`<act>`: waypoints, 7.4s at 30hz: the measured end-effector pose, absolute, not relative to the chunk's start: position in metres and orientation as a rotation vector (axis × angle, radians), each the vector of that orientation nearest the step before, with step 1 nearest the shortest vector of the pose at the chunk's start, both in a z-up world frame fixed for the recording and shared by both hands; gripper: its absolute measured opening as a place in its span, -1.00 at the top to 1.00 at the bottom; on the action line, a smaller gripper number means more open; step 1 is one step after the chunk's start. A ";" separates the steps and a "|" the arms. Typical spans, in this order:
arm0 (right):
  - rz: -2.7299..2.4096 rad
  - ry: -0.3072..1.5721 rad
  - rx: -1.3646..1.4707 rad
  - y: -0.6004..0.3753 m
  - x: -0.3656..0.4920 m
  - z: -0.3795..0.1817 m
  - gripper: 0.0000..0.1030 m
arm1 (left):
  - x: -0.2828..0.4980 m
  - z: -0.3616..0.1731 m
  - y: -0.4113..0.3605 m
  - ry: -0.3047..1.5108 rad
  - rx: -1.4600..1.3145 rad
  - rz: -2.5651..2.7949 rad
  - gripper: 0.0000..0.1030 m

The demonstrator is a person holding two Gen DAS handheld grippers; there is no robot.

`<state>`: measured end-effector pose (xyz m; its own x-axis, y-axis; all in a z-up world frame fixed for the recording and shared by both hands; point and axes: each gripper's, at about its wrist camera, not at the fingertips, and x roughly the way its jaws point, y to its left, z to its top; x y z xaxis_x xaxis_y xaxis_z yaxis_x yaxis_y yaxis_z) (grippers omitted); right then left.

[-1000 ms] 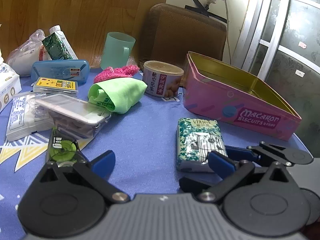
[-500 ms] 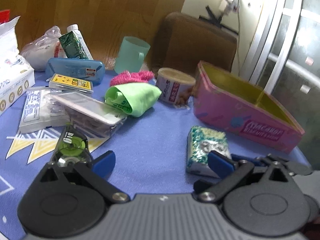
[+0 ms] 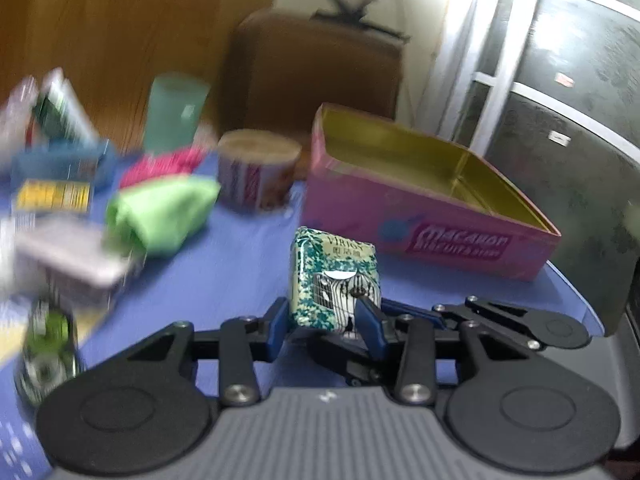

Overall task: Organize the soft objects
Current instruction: 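Lower the green patterned box into the pink tin and open the left gripper, then grasp the green correction-tape roller with the left gripper, then carry the tape roller over the pink tin and release it, then grasp the light-green cloth with the right gripper, then carry the green cloth into the pink tin with the right gripper while the left gripper guides it, then move both grippers away from the tin back over the table items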

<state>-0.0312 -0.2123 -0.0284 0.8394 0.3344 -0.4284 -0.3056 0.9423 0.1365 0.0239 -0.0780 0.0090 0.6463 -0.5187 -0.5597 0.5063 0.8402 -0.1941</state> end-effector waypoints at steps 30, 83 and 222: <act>0.178 0.287 0.130 -0.250 0.007 -0.002 -0.22 | 0.006 0.062 -0.014 0.382 -0.095 -0.471 0.01; 0.324 0.274 0.126 -0.249 -0.016 0.018 -0.02 | 0.062 0.059 -0.122 0.635 -0.070 -0.726 0.10; 0.265 0.335 0.176 -0.189 -0.009 -0.013 -0.64 | 0.033 0.001 0.060 0.537 -0.177 -0.388 -0.33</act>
<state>-0.0093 -0.1886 -0.0127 0.9103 0.2849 -0.3003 -0.2270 0.9502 0.2134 0.0329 0.0601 0.0010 0.7890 -0.4042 -0.4627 0.3130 0.9125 -0.2634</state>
